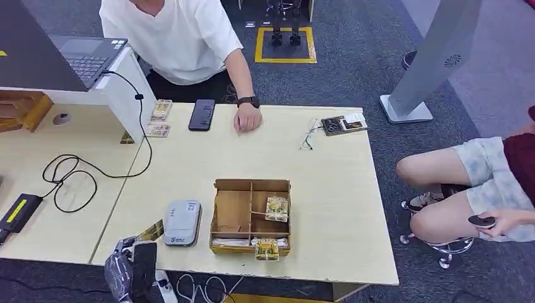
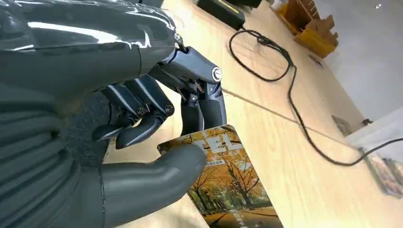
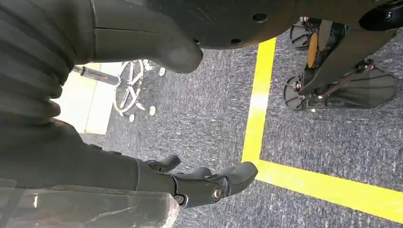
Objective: Pass the card to the sensor for recognition and then transmit it.
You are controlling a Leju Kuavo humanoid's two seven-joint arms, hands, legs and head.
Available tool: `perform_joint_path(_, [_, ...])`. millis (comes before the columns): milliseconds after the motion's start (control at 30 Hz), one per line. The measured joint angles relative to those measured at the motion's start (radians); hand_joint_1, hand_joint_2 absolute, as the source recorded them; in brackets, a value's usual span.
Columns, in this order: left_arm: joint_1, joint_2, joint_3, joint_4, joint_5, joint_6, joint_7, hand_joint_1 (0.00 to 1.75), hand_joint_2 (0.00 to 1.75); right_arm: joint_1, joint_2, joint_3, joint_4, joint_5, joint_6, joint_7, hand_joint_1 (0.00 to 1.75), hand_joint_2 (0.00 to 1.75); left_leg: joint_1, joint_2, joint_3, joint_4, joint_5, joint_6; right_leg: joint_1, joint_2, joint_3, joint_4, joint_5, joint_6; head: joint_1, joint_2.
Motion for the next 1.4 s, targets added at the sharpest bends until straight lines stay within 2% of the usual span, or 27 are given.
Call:
perform_joint_path(567, [-0.002,-0.001,0.024,0.058,-0.075,0.000,0.004,1.75,1.75,0.000,0.000,-0.001,0.000,0.001,-0.002,-0.002,0.00,1.75,0.000,0.000,0.000,0.000,0.000,0.000,0.000,0.000,0.000,0.000,0.000,0.000,0.000,0.000])
perform_joint_path(833, [-0.005,-0.001,0.024,0.081,-0.153,0.000,0.005,1.75,1.75,0.000,0.000,0.000,0.000,0.001,-0.002,-0.003,0.00,1.75,0.000,0.000,0.000,0.000,0.000,0.000,0.000,0.000,0.000,0.000,0.000,0.000,0.000,0.000])
perform_joint_path(1400, [-0.005,0.000,0.024,0.082,-0.186,0.000,0.016,1.75,1.75,0.000,0.000,0.000,0.000,0.006,0.000,-0.003,0.00,1.75,0.000,0.000,0.001,0.000,0.000,0.000,0.000,0.000,0.000,0.000,0.000,0.000,0.000,0.000])
